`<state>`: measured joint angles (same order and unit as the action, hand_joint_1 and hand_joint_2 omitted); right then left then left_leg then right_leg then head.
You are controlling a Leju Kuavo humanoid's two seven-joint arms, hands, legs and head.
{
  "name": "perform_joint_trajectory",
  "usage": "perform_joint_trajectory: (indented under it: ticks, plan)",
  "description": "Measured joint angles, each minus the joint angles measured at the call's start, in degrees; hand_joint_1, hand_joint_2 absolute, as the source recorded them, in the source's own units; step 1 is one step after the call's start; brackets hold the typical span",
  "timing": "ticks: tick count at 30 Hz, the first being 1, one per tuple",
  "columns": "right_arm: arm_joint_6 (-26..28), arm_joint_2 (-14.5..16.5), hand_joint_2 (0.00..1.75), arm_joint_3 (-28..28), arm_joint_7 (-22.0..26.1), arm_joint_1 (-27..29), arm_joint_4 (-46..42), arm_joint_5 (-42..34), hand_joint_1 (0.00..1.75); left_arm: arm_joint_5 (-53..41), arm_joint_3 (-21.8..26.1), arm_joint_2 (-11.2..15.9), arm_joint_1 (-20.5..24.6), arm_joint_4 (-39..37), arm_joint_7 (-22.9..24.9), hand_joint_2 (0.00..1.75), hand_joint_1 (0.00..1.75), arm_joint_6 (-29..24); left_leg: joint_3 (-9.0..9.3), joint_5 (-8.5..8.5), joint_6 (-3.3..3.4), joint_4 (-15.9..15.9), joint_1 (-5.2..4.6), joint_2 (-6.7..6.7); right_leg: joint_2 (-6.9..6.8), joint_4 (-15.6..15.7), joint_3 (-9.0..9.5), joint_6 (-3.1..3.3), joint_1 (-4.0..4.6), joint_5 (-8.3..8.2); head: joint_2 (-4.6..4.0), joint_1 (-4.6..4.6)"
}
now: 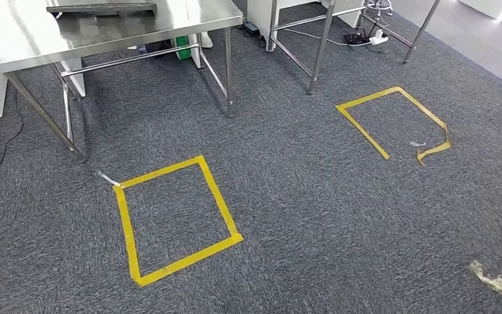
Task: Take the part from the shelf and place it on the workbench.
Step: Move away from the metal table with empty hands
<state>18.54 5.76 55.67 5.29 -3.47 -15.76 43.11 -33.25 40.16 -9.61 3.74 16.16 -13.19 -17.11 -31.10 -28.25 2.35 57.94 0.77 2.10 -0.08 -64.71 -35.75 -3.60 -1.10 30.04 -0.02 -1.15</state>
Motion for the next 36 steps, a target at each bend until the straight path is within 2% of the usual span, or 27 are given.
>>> perform_joint_trajectory:
  ticks: [1,2,3,5,7,8,9,10,11,12,13,14,16,18,20,22,24,25,26,27,29,30,31,32,33,35,36]
  plan:
    - [0.0,0.0,0.0,0.3,0.0,0.0,0.0,0.0,0.0,-0.1,0.0,0.0,0.2,0.0,0.1,0.0,0.0,0.1,0.11,-0.03,-0.28,-0.1,-0.24,1.53,-0.86,1.1,0.9,0.07,0.3,-0.31,0.0,-0.03]
    - [0.0,0.0,0.0,0.5,0.0,0.1,0.0,-0.1,0.0,-0.1,0.0,0.0,0.3,0.0,0.2,0.0,0.0,0.1,0.36,-0.1,-0.71,-0.1,-0.4,2.68,-1.43,5.5,3.27,0.24,0.5,-1.94,0.0,-0.07]
    - [0.0,0.1,0.0,0.6,0.0,0.1,-0.1,-0.1,0.0,-0.1,-0.1,0.0,0.4,0.0,0.2,0.0,0.0,0.1,0.49,-0.35,-1.22,0.0,-0.43,2.99,-1.59,7.8,4.51,0.96,0.39,-2.78,0.0,-0.05]
    - [0.0,0.1,0.0,0.6,0.0,0.2,-0.1,-0.1,0.0,-0.1,-0.1,0.0,0.5,0.0,0.2,0.0,0.0,0.1,-0.43,-2.41,-1.78,2.4,-0.2,1.23,-0.74,8.2,4.74,1.86,-0.32,-3.2,0.0,0.03]
    - [0.0,0.2,0.0,0.7,0.0,0.1,-0.1,-0.1,0.0,-0.2,-0.1,0.1,0.4,0.0,0.2,0.0,0.0,0.1,-3.52,-6.48,-2.11,9.5,-0.05,-1.28,0.15,8.3,4.78,2.37,-0.55,-3.44,0.0,0.2]
    - [0.0,0.2,0.0,0.7,0.0,0.1,-0.1,-0.2,0.0,-0.2,-0.1,0.1,0.4,0.0,0.2,0.0,0.0,0.1,-5.31,-8.14,-2.22,13.4,-0.03,-1.88,0.63,8.3,4.73,2.44,-0.53,-3.47,0.0,0.24]
    - [0.0,0.2,0.0,0.8,0.0,0.1,-0.1,-0.3,0.0,-0.4,-0.1,0.1,0.3,0.0,0.2,0.0,0.0,0.2,-6.52,-8.74,-2.32,15.9,0.0,-2.09,1.15,8.3,4.74,2.44,-0.53,-3.47,0.0,0.25]
    - [0.1,0.3,0.0,0.9,0.0,0.2,-0.1,-0.4,0.0,-0.5,-0.1,0.1,0.3,0.0,0.2,0.0,0.0,0.2,-6.77,-8.1,-2.4,16.2,0.08,-2.17,1.73,8.2,4.78,2.42,-0.58,-3.47,0.0,0.26]
    - [0.1,0.4,0.0,1.0,0.0,0.2,-0.1,-0.5,0.0,-0.7,-0.1,0.1,0.3,0.0,0.2,0.0,0.0,0.2,-5.91,-6.4,-2.49,14.2,0.25,-2.27,2.34,8.1,4.85,2.4,-0.66,-3.46,0.0,0.25]
    - [0.2,0.4,0.0,1.2,0.0,0.2,-0.1,-0.6,0.0,-0.9,-0.1,0.2,0.4,0.0,0.2,0.0,0.0,0.2,-4.17,-4.09,-2.62,10.4,0.56,-2.7,3.01,7.9,4.86,2.27,-0.76,-3.39,0.0,0.26]
    - [0.2,0.5,0.0,1.3,0.0,0.2,-0.1,-0.7,0.0,-1.1,-0.1,0.3,0.4,0.0,0.2,0.0,0.0,0.2,-2.34,-2.38,-2.8,6.5,0.9,-3.77,3.62,7.6,4.73,2.03,-0.72,-3.27,0.0,0.28]
    - [0.2,0.5,0.0,1.4,0.0,0.2,-0.1,-0.7,0.0,-1.2,-0.1,0.3,0.4,-0.1,0.2,0.0,0.0,0.3,-0.99,-1.31,-2.85,3.5,1.16,-4.75,4.21,7.2,4.45,1.72,-0.61,-3.14,0.0,0.28]
    - [0.2,0.5,0.0,1.5,0.1,0.2,-0.1,-0.6,0.0,-1.2,-0.1,0.4,0.5,-0.2,0.2,0.0,0.0,0.3,-0.22,-1.11,-2.51,1.4,1.07,-5.8,5.18,6.8,3.74,0.86,-0.36,-3.19,0.0,0.25]
    - [0.2,0.5,0.0,1.7,0.2,0.5,-0.1,-0.4,0.0,-1.0,-0.1,0.4,0.5,-0.2,0.0,0.0,0.0,0.4,-0.39,-0.73,-1.53,1.3,0.69,-4.75,5.68,7.0,3.06,0.04,-0.51,-3.52,0.0,0.22]
    - [0.0,0.5,0.0,1.8,0.6,0.6,0.1,0.2,0.0,-0.5,-0.1,0.6,0.5,-0.2,-0.7,0.0,0.0,0.4,-0.47,-0.36,-0.53,0.9,0.63,-3.63,3.78,5.0,1.7,-0.2,-0.56,-2.44,0.0,0.03]
    - [0.0,0.4,0.0,1.9,1.2,0.5,0.3,0.8,0.0,0.3,0.1,0.8,0.2,-0.7,-1.7,0.0,0.0,0.5,-0.64,-0.26,0.07,0.8,0.45,-2.28,1.33,-2.0,-1.64,0.07,-0.42,0.85,0.0,-0.34]
    - [-0.1,0.2,0.0,1.9,1.5,0.4,0.6,1.3,0.0,0.9,0.4,1.1,-0.3,-1.3,-2.7,0.0,0.0,0.6,-0.8,-0.26,0.26,0.9,0.11,-0.83,0.76,-9.3,-5.01,0.05,-0.38,3.63,0.0,-0.5]
    - [-0.1,0.2,0.0,1.9,1.6,0.5,0.8,1.4,0.0,1.1,0.5,1.2,-0.6,-1.6,-3.0,0.0,0.0,0.6,-0.83,-0.27,0.27,0.9,-0.01,-0.23,0.68,-10.3,-5.3,-0.16,-0.37,3.82,0.0,-0.5]
    - [-0.1,0.2,0.0,1.9,1.7,0.6,0.9,1.5,0.0,1.4,0.7,1.3,-0.7,-1.8,-3.3,0.0,0.0,0.5,-0.81,-0.28,0.27,0.9,-0.1,0.24,0.53,-8.7,-4.27,-0.43,-0.33,3.08,0.0,-0.52]
    - [-0.1,0.1,0.0,1.9,1.8,0.7,1.1,1.7,0.0,1.5,0.8,1.4,-0.8,-2.0,-3.5,0.0,0.0,0.5,-0.76,-0.28,0.26,0.9,-0.16,0.67,0.04,-4.7,-2.03,-0.63,-0.21,1.68,0.0,-0.55]
    - [-0.2,-0.1,0.0,1.8,2.0,0.7,1.3,2.3,0.0,2.0,1.2,1.5,-0.8,-2.4,-3.7,0.0,0.0,0.4,-0.61,-0.38,0.1,0.9,-0.35,1.42,-2.04,3.9,2.59,-0.23,0.4,-1.04,0.0,-0.55]
    - [-0.2,-0.3,0.0,1.8,2.1,0.6,1.3,2.7,0.0,2.2,1.4,1.6,-0.9,-2.7,-3.7,0.0,0.0,0.4,-0.49,-0.46,-0.09,0.9,-0.44,1.78,-2.8,6.4,3.89,0.2,0.78,-1.83,0.0,-0.56]
    - [-0.3,-0.4,0.0,1.7,2.2,0.5,1.4,3.0,0.0,2.4,1.6,1.6,-0.9,-2.9,-3.7,0.0,0.0,0.3,-0.35,-0.54,-0.31,0.8,-0.48,2.14,-3.12,7.2,4.21,0.66,1.1,-2.11,0.0,-0.55]
    - [-0.4,-0.6,0.0,1.6,2.3,0.5,1.5,3.2,0.0,2.6,1.7,1.7,-1.0,-3.1,-3.7,0.0,0.0,0.2,-0.16,-0.59,-0.6,0.7,-0.5,2.52,-2.73,7.2,4.13,0.97,1.29,-2.26,0.0,-0.56]
    - [-0.5,-0.7,0.0,1.5,2.3,0.5,1.6,3.5,0.0,2.7,1.9,1.7,-1.0,-3.3,-3.7,0.0,0.0,0.2,-0.01,-0.67,-0.93,0.7,-0.4,2.66,-2.19,7.4,4.34,1.39,1.02,-2.49,0.0,-0.57]
    - [-0.6,-0.9,0.0,1.3,2.4,0.5,1.8,3.8,0.0,3.0,2.2,1.9,-1.1,-3.6,-3.9,0.0,0.0,0.1,-0.34,-1.99,-1.49,2.1,-0.24,1.12,-1.29,8.1,4.84,2.15,0.37,-3.03,0.0,-0.45]
    - [-0.7,-0.9,0.0,1.2,2.4,0.5,1.9,3.9,0.0,3.1,2.3,2.0,-1.2,-3.8,-3.9,0.0,0.0,0.1,-1.26,-3.55,-1.72,4.3,-0.16,-0.13,-0.86,8.3,5.09,2.51,0.0,-3.3,0.0,-0.3]
